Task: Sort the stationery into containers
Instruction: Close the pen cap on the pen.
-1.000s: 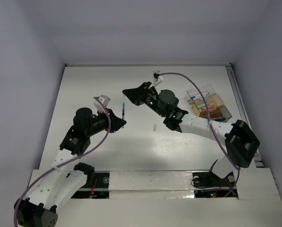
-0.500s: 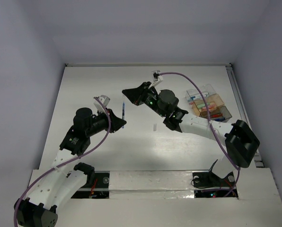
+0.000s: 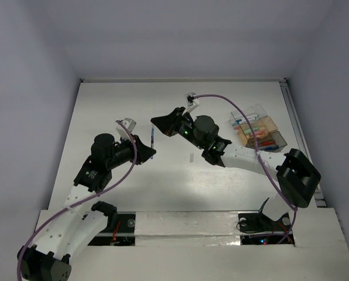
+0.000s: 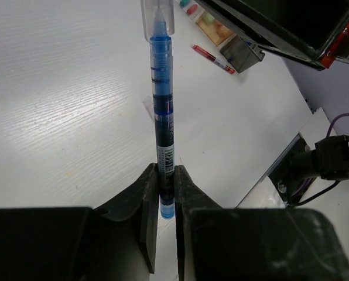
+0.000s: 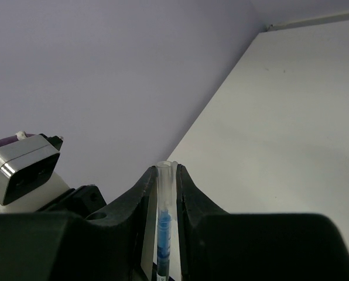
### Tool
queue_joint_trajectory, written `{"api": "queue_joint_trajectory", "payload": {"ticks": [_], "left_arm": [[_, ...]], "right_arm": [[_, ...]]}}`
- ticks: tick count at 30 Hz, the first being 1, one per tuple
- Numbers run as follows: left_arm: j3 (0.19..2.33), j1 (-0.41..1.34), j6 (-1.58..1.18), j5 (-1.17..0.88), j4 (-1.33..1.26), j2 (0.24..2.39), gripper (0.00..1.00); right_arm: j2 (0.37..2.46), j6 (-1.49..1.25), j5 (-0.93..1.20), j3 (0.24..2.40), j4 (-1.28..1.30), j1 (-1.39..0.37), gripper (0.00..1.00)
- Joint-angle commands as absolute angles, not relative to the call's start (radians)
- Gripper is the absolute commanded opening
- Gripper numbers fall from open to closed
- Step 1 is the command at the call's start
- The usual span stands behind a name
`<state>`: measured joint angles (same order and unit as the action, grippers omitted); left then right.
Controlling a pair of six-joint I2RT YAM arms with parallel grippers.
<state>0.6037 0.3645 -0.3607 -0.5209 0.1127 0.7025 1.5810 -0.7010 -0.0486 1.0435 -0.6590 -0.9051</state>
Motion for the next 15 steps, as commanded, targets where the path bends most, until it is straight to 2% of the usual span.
{"api": "queue_joint_trajectory", "payload": {"ticks": [1, 15], "left_arm": [[0.609, 0.360, -0.362, -0.522, 0.071, 0.686, 0.00], [0.611, 0.351, -0.360, -0.503, 0.074, 0.670, 0.00]], "right_arm": [[1.586, -0.701, -0.064, 1.039, -0.712, -0.914, 0.00], [1.595, -0.758, 0.033, 1.008, -0.719, -0.948, 0.00]]}}
